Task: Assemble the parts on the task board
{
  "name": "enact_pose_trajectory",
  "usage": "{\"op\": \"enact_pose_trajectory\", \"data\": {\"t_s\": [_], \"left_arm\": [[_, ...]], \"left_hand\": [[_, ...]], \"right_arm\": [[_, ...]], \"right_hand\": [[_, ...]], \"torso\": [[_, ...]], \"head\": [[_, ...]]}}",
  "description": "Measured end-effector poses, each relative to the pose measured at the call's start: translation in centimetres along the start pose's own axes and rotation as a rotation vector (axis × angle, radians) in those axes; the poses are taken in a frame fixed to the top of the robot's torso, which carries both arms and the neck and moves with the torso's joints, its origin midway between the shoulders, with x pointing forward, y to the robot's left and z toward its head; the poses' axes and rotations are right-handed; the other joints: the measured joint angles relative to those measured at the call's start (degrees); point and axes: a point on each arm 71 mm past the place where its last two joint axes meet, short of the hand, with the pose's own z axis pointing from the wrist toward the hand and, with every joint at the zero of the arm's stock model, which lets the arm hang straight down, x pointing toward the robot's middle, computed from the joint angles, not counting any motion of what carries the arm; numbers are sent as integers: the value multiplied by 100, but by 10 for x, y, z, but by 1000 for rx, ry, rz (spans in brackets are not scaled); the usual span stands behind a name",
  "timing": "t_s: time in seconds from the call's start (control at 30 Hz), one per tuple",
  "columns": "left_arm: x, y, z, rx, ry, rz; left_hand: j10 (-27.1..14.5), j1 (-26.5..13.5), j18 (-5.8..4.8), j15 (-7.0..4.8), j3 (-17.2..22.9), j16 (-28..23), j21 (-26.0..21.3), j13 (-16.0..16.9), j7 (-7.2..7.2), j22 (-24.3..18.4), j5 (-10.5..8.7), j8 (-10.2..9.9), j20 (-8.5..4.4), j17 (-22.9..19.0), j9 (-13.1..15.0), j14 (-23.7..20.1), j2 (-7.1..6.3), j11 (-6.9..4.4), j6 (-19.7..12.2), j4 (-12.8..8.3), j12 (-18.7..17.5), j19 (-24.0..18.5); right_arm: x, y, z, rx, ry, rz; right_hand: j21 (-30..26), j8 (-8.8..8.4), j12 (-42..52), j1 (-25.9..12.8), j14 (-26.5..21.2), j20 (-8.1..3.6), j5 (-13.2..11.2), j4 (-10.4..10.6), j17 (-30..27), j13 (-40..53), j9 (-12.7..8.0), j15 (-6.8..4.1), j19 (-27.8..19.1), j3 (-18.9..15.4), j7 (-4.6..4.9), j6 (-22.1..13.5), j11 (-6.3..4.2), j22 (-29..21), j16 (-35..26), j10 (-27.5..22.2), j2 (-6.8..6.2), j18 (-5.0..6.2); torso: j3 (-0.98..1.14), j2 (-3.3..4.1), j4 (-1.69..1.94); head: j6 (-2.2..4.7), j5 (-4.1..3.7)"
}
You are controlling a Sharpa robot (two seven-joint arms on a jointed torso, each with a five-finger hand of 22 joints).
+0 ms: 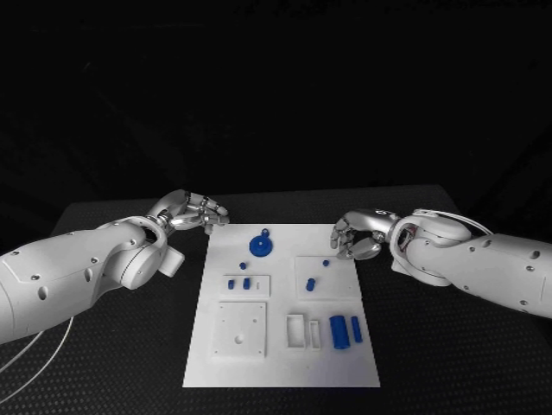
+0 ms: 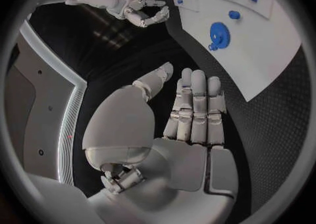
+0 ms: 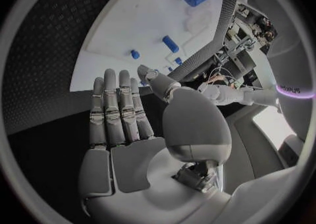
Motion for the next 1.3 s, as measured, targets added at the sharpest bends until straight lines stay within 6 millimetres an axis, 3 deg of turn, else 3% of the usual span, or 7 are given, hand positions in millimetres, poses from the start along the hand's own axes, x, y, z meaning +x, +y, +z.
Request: {"op": "enact_pose_trajectory", "data": {"t_s": [0.07,0.1,0.37,0.57,1.3], "left_arm": [[2,-1,0,8,4,-16],[2,-2,0,12,4,-22],[4,-4,-1,29,8,-54],[4,-4,-1,32,7,-63],[3,-4,-1,31,8,-72]], "left_hand": [[-10,-25,0,0,-37,-7,-24,9,0,0,0,0,0,0,5,0,25,10,0,-3,22,0],[-19,-30,-1,0,-52,-7,-23,8,0,0,0,0,0,0,5,0,30,19,0,10,22,0],[-53,-30,-1,0,-85,-29,-44,14,0,0,0,0,0,0,11,0,30,13,-1,6,44,0],[-61,-41,-3,0,-85,-29,-44,14,21,0,0,0,1,1,10,0,20,21,-21,6,44,0],[-131,-77,-16,1,-118,-55,-65,18,40,1,0,0,1,2,15,-1,28,51,-43,39,66,1]], "right_arm": [[4,3,1,3,-2,-36],[5,4,1,6,-2,-52],[21,9,5,26,-12,-148],[23,15,9,23,-27,-174],[38,22,16,9,-13,-190]], "right_hand": [[0,-70,-185,0,0,0,-131,39,0,-39,-41,0,0,92,50,-55,101,8,0,-101,-98,0],[0,-96,-269,16,5,0,-198,59,0,-71,-59,5,0,164,31,-74,139,16,-5,-155,-151,0],[0,-96,-567,72,134,-34,-438,270,14,-157,-105,-51,116,521,30,-74,167,87,-16,-145,-454,1],[0,-96,-590,74,163,-41,-438,337,30,-157,-105,-41,123,588,30,-74,175,113,-16,-134,-481,1],[0,-96,-589,65,201,-72,-437,426,92,-126,-100,-78,173,676,29,-30,122,153,-15,42,-489,1]], "torso": [[0,1,0],[0,2,0],[4,17,4],[7,21,18],[4,17,9]], "head": [[4,-15],[7,-19],[-15,-31],[-44,-19],[-113,25]]}}
